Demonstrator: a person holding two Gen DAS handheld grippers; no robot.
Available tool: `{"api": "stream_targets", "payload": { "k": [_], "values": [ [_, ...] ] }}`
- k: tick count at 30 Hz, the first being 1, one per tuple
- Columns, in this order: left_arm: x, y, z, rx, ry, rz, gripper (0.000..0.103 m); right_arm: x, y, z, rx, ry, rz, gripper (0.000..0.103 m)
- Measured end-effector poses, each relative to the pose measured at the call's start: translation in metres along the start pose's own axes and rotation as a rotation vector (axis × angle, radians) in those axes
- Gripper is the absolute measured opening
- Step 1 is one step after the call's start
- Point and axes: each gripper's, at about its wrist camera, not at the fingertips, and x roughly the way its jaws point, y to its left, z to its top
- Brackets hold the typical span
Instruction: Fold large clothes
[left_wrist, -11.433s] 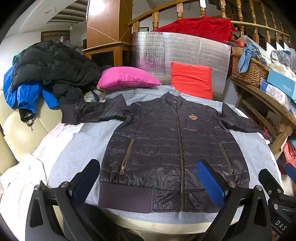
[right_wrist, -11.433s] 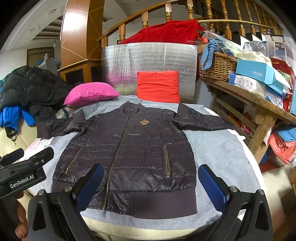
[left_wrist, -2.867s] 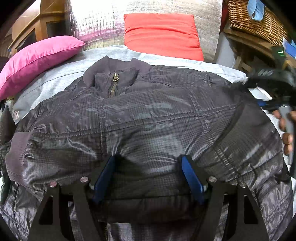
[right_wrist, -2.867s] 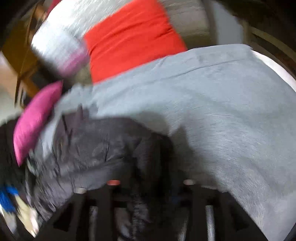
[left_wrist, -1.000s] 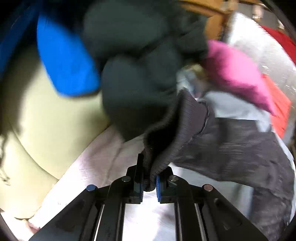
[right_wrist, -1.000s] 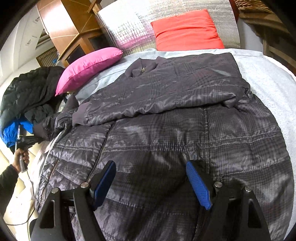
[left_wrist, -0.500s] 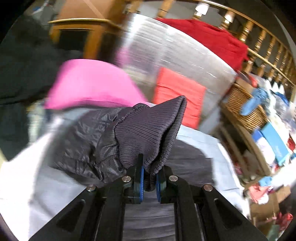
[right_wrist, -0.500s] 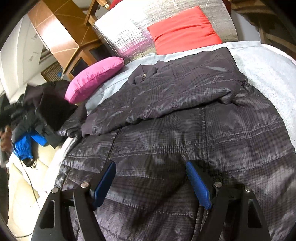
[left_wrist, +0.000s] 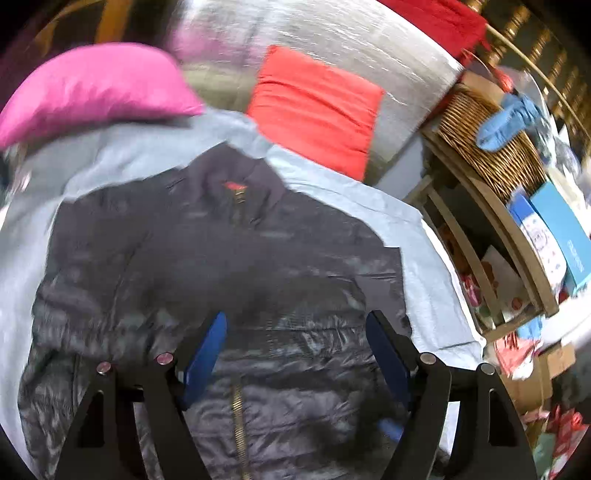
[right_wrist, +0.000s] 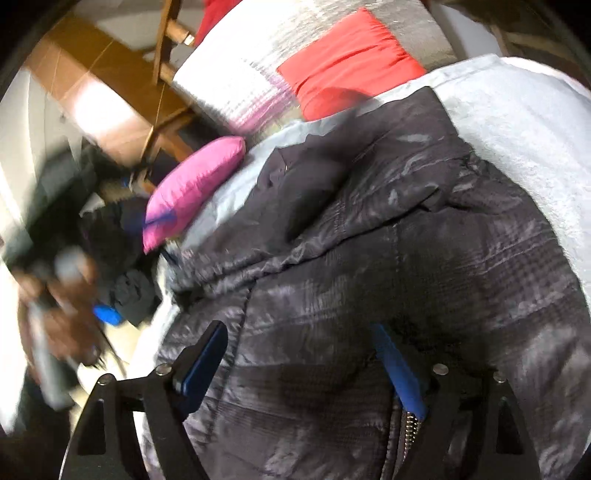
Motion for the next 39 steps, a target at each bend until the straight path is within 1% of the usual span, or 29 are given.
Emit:
{"api": "stream_targets", "payload": {
  "k": [2,6,7,9,11,12,13,14,15,17,18,20,21,22,23,24,25,27,28,29,30,31,33,34,36,39],
  "values": [
    [-0.018,0.024,-0.010,-0.022,-0.038,0.021,0.078,-0.008,-0.001,0.007,0.035,-0.014,0.020,0.086],
    [-0.059,0.080,-0.042,-0.049,-0.167,0.137,0.078,-0.017,0.000,0.030,0.103,-0.054,0.080,0.086],
    [-0.065,0.095,-0.048,-0.067,-0.197,0.174,0.078,-0.016,-0.001,0.041,0.147,-0.071,0.110,0.086],
    [-0.070,0.121,-0.062,-0.113,-0.219,0.215,0.078,-0.007,-0.003,0.058,0.222,-0.081,0.138,0.086],
    [-0.075,0.147,-0.077,-0.177,-0.215,0.232,0.078,0.016,-0.002,0.074,0.267,-0.056,0.150,0.086],
    [-0.078,0.160,-0.083,-0.213,-0.211,0.230,0.078,0.029,-0.003,0.080,0.291,-0.035,0.143,0.086],
    [-0.079,0.170,-0.085,-0.242,-0.211,0.228,0.078,0.043,-0.005,0.084,0.317,-0.014,0.107,0.086],
    [-0.081,0.179,-0.087,-0.263,-0.212,0.227,0.078,0.057,-0.008,0.086,0.342,-0.001,0.051,0.086],
    [-0.084,0.188,-0.088,-0.283,-0.218,0.230,0.078,0.063,-0.013,0.087,0.370,-0.002,0.022,0.086],
    [-0.086,0.200,-0.086,-0.302,-0.224,0.237,0.078,0.075,-0.018,0.090,0.417,-0.004,0.011,0.086],
    [-0.085,0.206,-0.085,-0.309,-0.221,0.237,0.078,0.077,-0.017,0.092,0.422,-0.008,0.000,0.083],
    [-0.079,0.215,-0.078,-0.332,-0.206,0.231,0.078,0.083,-0.010,0.099,0.383,-0.004,-0.067,0.040],
    [-0.076,0.217,-0.073,-0.340,-0.203,0.226,0.078,0.086,-0.003,0.106,0.340,0.015,-0.134,0.024],
    [-0.073,0.220,-0.067,-0.346,-0.198,0.223,0.078,0.084,0.007,0.114,0.296,0.011,-0.165,0.023],
    [-0.070,0.222,-0.062,-0.347,-0.198,0.222,0.078,0.077,0.025,0.121,0.219,-0.018,-0.190,0.023],
    [-0.066,0.224,-0.055,-0.348,-0.199,0.223,0.078,0.068,0.046,0.127,0.130,-0.059,-0.193,0.022],
    [-0.063,0.225,-0.047,-0.353,-0.198,0.227,0.078,0.055,0.067,0.133,0.046,-0.100,-0.177,0.022],
    [-0.053,0.232,-0.034,-0.366,-0.177,0.210,0.078,0.039,0.097,0.137,-0.078,-0.173,-0.183,0.022],
    [-0.043,0.237,-0.023,-0.377,-0.156,0.202,0.078,0.034,0.102,0.132,-0.126,-0.205,-0.216,0.022],
    [-0.037,0.242,-0.015,-0.383,-0.147,0.202,0.078,0.038,0.096,0.127,-0.145,-0.194,-0.252,0.022],
    [-0.028,0.247,-0.002,-0.390,-0.135,0.204,0.078,0.050,0.083,0.120,-0.147,-0.157,-0.291,0.023],
    [-0.021,0.249,0.006,-0.390,-0.121,0.204,0.079,0.062,0.064,0.114,-0.112,-0.113,-0.312,0.025],
    [0.002,0.256,0.031,-0.373,-0.059,0.182,0.079,0.080,0.028,0.103,-0.016,-0.033,-0.307,0.026],
    [0.010,0.258,0.037,-0.366,-0.046,0.180,0.079,0.085,0.012,0.098,0.023,-0.013,-0.301,0.027],
    [0.029,0.262,0.052,-0.359,-0.010,0.180,0.079,0.090,0.000,0.093,0.036,-0.009,-0.284,0.027],
    [0.046,0.260,0.065,-0.337,0.001,0.162,0.079,0.088,-0.004,0.089,0.033,-0.009,-0.262,0.024]
  ]
}}
